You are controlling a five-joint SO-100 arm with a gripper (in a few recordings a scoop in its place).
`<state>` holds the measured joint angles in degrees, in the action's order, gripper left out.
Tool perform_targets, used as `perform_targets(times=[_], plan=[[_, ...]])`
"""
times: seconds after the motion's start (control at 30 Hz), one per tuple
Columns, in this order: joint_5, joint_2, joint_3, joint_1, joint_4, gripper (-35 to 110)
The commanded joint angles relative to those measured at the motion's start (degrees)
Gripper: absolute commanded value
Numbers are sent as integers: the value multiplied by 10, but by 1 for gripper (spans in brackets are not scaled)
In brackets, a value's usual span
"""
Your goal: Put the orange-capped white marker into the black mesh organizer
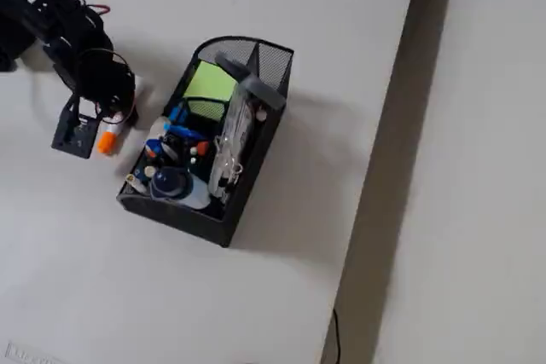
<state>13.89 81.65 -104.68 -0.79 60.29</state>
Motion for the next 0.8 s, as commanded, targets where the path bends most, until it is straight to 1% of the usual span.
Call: perform_targets(times=[0.0, 0.17, 0.27, 0.37, 0.47, 0.63, 0.77], plan=[[71, 94, 18, 13, 32, 0], [165, 266, 17, 11, 42, 0], [227, 364, 17, 6, -2, 0], [285, 425, 12, 8, -87, 0], [328, 435, 11, 20, -188, 0], [389, 383, 3, 44, -365, 0], [417, 333, 3, 53, -468, 0]])
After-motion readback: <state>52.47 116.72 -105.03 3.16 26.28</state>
